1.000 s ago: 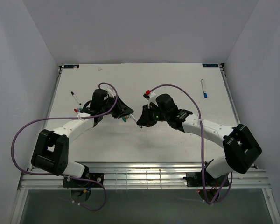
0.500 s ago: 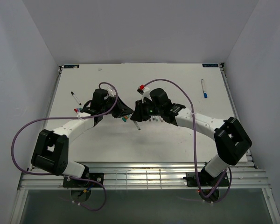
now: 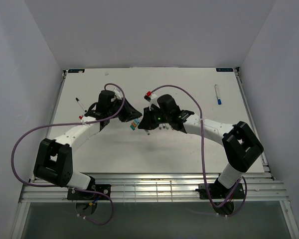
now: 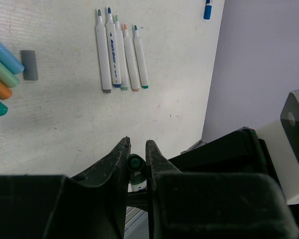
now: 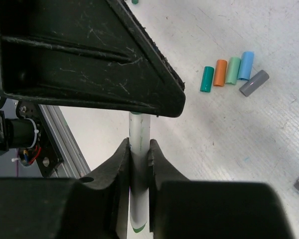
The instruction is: Open the pen caps
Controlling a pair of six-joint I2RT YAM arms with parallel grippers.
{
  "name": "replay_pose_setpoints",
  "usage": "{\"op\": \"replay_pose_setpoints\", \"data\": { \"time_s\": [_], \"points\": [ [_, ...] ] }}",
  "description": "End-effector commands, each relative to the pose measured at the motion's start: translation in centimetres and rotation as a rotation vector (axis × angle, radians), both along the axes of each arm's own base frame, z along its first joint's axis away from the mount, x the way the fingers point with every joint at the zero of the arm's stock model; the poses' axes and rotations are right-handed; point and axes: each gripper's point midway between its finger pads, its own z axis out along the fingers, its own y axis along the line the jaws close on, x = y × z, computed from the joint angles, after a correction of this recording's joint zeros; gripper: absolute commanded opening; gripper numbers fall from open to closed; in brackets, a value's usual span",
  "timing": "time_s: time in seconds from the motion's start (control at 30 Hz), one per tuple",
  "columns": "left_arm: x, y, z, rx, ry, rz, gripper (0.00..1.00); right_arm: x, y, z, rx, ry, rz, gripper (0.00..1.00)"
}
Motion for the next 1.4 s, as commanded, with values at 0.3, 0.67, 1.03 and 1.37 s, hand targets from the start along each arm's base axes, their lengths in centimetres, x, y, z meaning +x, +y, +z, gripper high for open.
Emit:
{"op": "replay_pose_setpoints", "data": {
  "time_s": [0.3,0.67,1.03,1.37],
  "points": [
    [4.7,2.0,-0.3,0.221,0.062,0.076,0.00,2.5,-7.5,-3.6,-0.820,-0.514,-0.357,0.08],
    [3.9,2.9,1.7,-0.014,-0.036,0.034,0.00,-5.4,-2.9,1.0,0.197,0.005,0.167,0.08],
    [0.3,6.0,-2.1,0.170,0.000,0.063,0.00,1.5,-7.6,1.1,-0.012,-0.083,-0.140,0.08],
    [-3.1,6.6,-8.9,0.225,0.165,0.079,0.00,9.1,-19.3,-3.6,-0.387,-0.115,-0.479,0.08]
  ]
}}
